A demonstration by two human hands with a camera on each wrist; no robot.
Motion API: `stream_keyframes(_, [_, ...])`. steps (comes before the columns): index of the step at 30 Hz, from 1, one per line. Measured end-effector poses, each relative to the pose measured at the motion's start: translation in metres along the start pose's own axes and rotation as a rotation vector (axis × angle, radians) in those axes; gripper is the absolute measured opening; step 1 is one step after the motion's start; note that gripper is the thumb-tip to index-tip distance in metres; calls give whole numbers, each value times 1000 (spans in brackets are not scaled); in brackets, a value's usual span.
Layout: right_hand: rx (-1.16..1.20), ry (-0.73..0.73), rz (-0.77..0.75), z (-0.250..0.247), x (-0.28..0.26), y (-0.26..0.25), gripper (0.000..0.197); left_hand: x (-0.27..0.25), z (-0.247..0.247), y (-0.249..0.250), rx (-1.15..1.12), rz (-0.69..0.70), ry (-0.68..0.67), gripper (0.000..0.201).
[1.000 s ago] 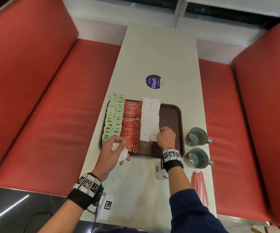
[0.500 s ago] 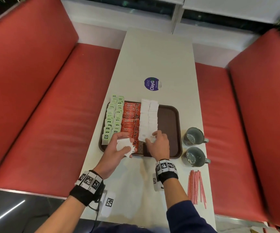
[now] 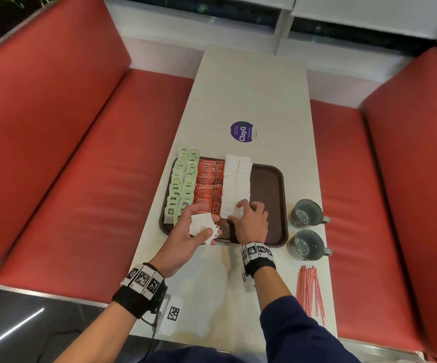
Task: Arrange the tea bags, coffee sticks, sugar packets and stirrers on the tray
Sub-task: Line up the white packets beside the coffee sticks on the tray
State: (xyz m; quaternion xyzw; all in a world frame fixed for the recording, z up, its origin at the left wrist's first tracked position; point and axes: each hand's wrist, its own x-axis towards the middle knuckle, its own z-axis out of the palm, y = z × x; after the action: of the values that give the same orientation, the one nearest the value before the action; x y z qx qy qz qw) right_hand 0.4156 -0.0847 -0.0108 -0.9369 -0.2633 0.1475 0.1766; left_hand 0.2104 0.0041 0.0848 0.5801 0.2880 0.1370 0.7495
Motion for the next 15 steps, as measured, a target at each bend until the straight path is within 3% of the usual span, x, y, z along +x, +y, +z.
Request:
stream_keyframes(3, [374, 32, -75, -27, -15, -13, 25, 0, -1, 0, -3, 10, -21, 58])
stream_keyframes(5, [659, -64, -102, -55, -35, -30, 19, 1, -1, 0, -1, 15, -23, 58])
stream_keyframes(6, [752, -146, -104, -69, -46, -37, 25, 2, 0, 0, 13, 24, -25, 58])
stream_keyframes(8, [811, -278, -119, -90, -66, -47, 36, 2, 3, 3, 49, 46, -19, 55])
stream_keyframes(15, [924, -384, -108, -111, -86, -36, 35, 7, 15, 11, 196, 92, 91, 42])
